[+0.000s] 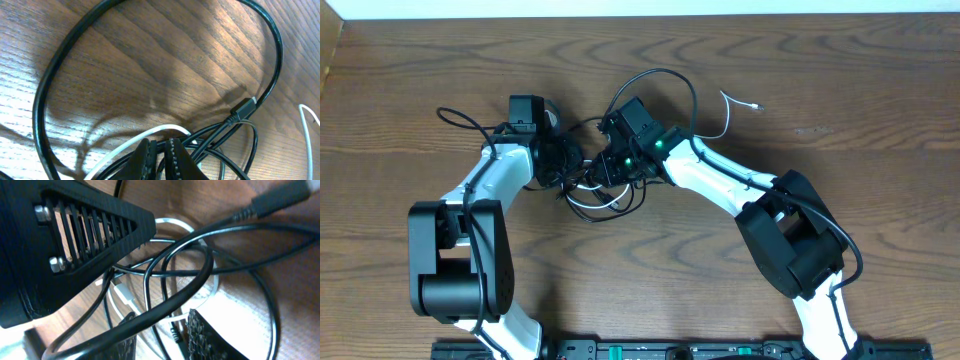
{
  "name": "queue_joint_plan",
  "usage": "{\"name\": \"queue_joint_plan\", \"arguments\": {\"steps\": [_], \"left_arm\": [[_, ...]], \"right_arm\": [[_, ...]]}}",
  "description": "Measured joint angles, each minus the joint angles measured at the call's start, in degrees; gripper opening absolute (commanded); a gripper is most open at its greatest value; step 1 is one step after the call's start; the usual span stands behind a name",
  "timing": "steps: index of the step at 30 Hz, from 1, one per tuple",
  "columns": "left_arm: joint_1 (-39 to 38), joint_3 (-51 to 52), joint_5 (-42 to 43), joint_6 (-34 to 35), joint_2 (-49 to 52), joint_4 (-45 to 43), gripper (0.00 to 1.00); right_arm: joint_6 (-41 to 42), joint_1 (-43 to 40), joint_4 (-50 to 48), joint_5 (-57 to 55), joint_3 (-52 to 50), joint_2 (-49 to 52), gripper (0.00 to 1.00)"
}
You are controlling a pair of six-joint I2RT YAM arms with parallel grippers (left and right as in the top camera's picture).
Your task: Untangle cables
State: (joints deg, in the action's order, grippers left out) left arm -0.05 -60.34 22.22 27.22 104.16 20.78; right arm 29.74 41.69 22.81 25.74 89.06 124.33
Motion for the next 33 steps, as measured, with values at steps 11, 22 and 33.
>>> {"name": "queue_joint_plan", "arguments": {"steps": [11,22,33], "left_arm": [[0.0,0.0,3.9,-0.9,0.0,-1.9,0.08],[1.0,0.0,9.0,-5.5,0.0,-3.3,0.29],[7.3,0.0,9.0,-6.3,0.0,-1.8,0.35]], "right_arm": [[9.6,-1.0,3.9,2.9,0.0,0.0,0.28],[5.3,-8.3,3.4,19.6,-0.2,-1.7,0.44],[-1.8,-8.0,15.1,13.2,-0.2,-8.5,0.41]]}}
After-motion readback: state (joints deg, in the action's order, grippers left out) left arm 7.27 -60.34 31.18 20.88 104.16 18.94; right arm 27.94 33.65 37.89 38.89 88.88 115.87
